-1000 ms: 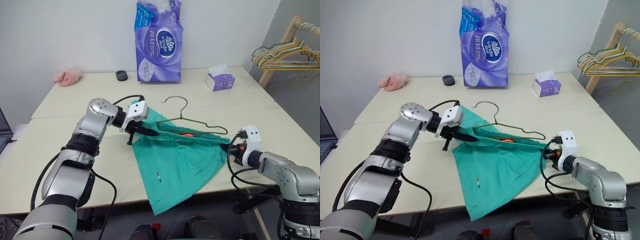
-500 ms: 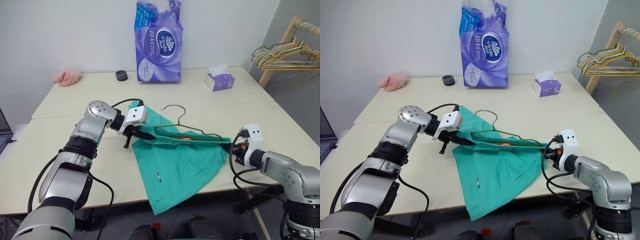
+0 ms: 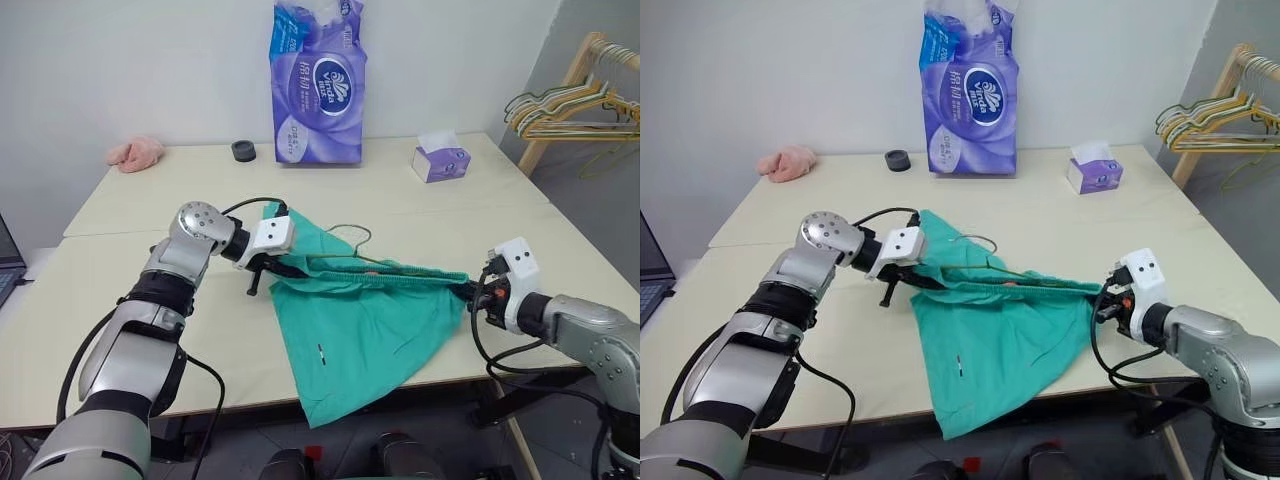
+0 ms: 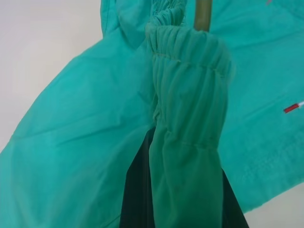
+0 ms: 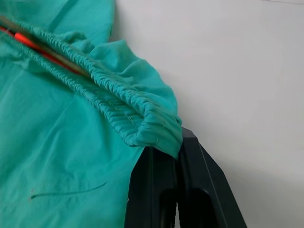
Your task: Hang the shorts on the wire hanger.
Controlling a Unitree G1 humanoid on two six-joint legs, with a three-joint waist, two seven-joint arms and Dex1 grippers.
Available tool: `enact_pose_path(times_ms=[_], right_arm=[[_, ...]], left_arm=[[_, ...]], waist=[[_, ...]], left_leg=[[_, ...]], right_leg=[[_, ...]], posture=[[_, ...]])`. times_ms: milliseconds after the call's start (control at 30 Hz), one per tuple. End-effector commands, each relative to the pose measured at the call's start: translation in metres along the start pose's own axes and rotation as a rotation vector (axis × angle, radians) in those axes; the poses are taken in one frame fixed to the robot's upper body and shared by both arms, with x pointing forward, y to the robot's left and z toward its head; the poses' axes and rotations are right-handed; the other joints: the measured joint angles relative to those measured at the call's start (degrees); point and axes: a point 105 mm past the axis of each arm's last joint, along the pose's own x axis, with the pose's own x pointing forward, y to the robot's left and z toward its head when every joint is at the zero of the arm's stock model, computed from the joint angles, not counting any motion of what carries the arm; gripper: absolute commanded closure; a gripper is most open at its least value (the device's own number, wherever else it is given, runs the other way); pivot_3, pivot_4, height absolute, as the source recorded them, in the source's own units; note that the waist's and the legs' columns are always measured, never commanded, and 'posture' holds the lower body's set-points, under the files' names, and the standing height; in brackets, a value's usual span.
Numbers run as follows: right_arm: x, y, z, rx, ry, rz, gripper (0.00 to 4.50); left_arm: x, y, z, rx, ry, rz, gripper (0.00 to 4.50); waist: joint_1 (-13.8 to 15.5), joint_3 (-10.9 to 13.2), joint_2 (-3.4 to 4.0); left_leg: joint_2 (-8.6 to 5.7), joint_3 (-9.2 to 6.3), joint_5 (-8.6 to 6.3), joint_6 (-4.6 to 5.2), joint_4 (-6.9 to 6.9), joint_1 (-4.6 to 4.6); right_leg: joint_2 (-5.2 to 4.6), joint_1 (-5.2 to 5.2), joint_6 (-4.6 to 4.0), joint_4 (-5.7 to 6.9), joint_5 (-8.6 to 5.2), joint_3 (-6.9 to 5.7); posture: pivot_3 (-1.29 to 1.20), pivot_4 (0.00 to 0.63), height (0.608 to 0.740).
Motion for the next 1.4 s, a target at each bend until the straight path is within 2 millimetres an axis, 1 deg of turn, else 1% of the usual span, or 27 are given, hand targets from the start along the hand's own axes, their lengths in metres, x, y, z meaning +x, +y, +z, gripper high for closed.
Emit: enact_pose_path(times_ms=[33, 67, 167, 300, 433, 533, 633, 733, 933, 1033, 1133, 1233, 1333, 1400], right_arm=[[-0.012, -0.005, 0.021, -0.190, -0.004, -0.045, 4.48], [-0.013, -0.002, 0.026, -0.253, 0.005, -0.038, 4.48], [-0.010, 0.004, 0.037, -0.359, 0.015, -0.018, 4.48], [0.001, 0.019, 0.050, -0.507, 0.014, 0.027, 4.48], [0.009, 0.032, 0.054, -0.557, 0.011, 0.080, 4.48], [0.015, 0.035, 0.054, -0.590, 0.016, 0.093, 4.48], [0.016, 0.036, 0.053, -0.614, 0.017, 0.107, 4.48], [0.011, 0.036, 0.054, -0.641, 0.019, 0.120, 3.81], [-0.005, 0.039, 0.052, -0.672, 0.057, 0.178, 1.79], [-0.011, 0.033, 0.049, -0.656, 0.088, 0.168, 0.80], [-0.012, 0.023, 0.039, -0.619, 0.129, 0.139, 0.80], [-0.008, 0.015, 0.030, -0.588, 0.149, 0.110, 0.80], [0.000, 0.009, 0.027, -0.581, 0.147, 0.081, 0.80], [0.005, 0.008, 0.026, -0.575, 0.146, 0.083, 0.80]], left_arm=[[-0.006, 0.010, -0.001, 0.029, 0.052, 0.062, 4.50], [-0.003, 0.012, 0.001, 0.036, 0.049, 0.074, 4.50], [0.006, 0.015, 0.007, 0.046, 0.033, 0.099, 4.50], [0.020, 0.013, 0.013, 0.054, 0.014, 0.116, 4.50], [0.025, 0.010, 0.014, 0.054, 0.007, 0.125, 4.50], [0.028, 0.007, 0.016, 0.049, -0.005, 0.123, 4.50], [0.028, 0.004, 0.016, 0.047, -0.008, 0.119, 4.50], [0.028, 0.002, 0.013, 0.044, -0.001, 0.122, 4.50], [0.029, 0.001, 0.013, 0.044, -0.002, 0.128, 4.50], [0.031, 0.000, 0.015, 0.046, -0.012, 0.129, 4.50], [0.032, -0.001, 0.018, 0.049, -0.028, 0.127, 4.50], [0.033, -0.002, 0.021, 0.053, -0.038, 0.121, 4.50], [0.034, -0.003, 0.022, 0.056, -0.041, 0.114, 4.50], [0.034, -0.004, 0.022, 0.057, -0.042, 0.108, 4.50]], waist=[[0.01, 0.02, 0.03], [0.00, 0.02, 0.03], [-0.03, 0.02, 0.01], [-0.09, 0.03, 0.01], [-0.07, 0.03, 0.00], [-0.06, 0.03, 0.01], [0.06, 0.03, 0.01], [0.06, 0.03, 0.00], [0.07, 0.03, 0.00], [0.11, 0.03, 0.00], [0.15, 0.03, 0.00], [0.19, 0.02, 0.00], [0.14, 0.02, 0.00], [0.10, 0.02, 0.00]], left_leg=[[0.00, 0.00, 0.00, 0.00, 0.00, 0.00], [0.00, 0.01, 0.00, 0.00, 0.00, -0.01], [0.01, 0.00, 0.00, 0.00, 0.00, 0.00], [0.02, 0.00, 0.00, 0.00, -0.04, 0.00], [0.03, -0.01, 0.00, -0.01, -0.05, -0.02], [0.02, -0.01, 0.00, -0.01, -0.04, -0.02], [0.01, -0.01, 0.00, -0.01, -0.03, -0.03], [0.00, -0.01, 0.00, -0.01, -0.03, -0.03], [0.01, -0.02, -0.01, -0.01, -0.03, -0.02], [0.01, -0.02, -0.01, -0.01, -0.03, -0.02], [0.01, -0.02, -0.01, -0.02, -0.04, -0.03], [0.01, -0.02, -0.01, -0.02, -0.03, -0.02], [0.01, -0.01, -0.01, -0.02, -0.04, -0.02], [0.01, -0.01, -0.01, -0.02, -0.04, -0.01]], right_leg=[[0.00, 0.00, 0.05, 0.00, -0.03, 0.00], [-0.01, 0.00, 0.07, -0.01, -0.04, 0.00], [-0.01, 0.00, 0.10, -0.02, -0.06, -0.01], [0.00, -0.02, 0.10, -0.04, -0.06, 0.00], [-0.02, -0.03, -0.07, -0.05, 0.04, -0.01], [-0.04, -0.03, -0.08, -0.05, 0.05, -0.01], [-0.06, -0.03, -0.08, -0.06, 0.05, -0.02], [-0.07, -0.03, -0.09, -0.06, 0.05, -0.02], [-0.07, -0.03, -0.08, -0.07, 0.05, -0.04], [-0.07, -0.02, -0.08, -0.07, 0.05, -0.04], [-0.08, -0.02, -0.09, -0.08, 0.05, -0.04], [-0.09, -0.01, -0.09, -0.08, 0.05, -0.04], [-0.09, -0.02, -0.09, -0.07, 0.05, -0.03], [-0.08, -0.02, -0.09, -0.06, 0.05, -0.03]], posture=[[-0.17, 0.047, 0.740], [-0.18, 0.048, 0.740], [-0.18, 0.048, 0.740], [-0.19, 0.047, 0.740], [-0.18, 0.046, 0.740], [-0.17, 0.046, 0.740], [-0.17, 0.045, 0.740], [-0.16, 0.043, 0.740], [-0.16, 0.042, 0.740], [-0.16, 0.042, 0.740], [-0.17, 0.041, 0.740], [-0.17, 0.040, 0.740], [-0.17, 0.040, 0.740], [-0.17, 0.040, 0.740]])
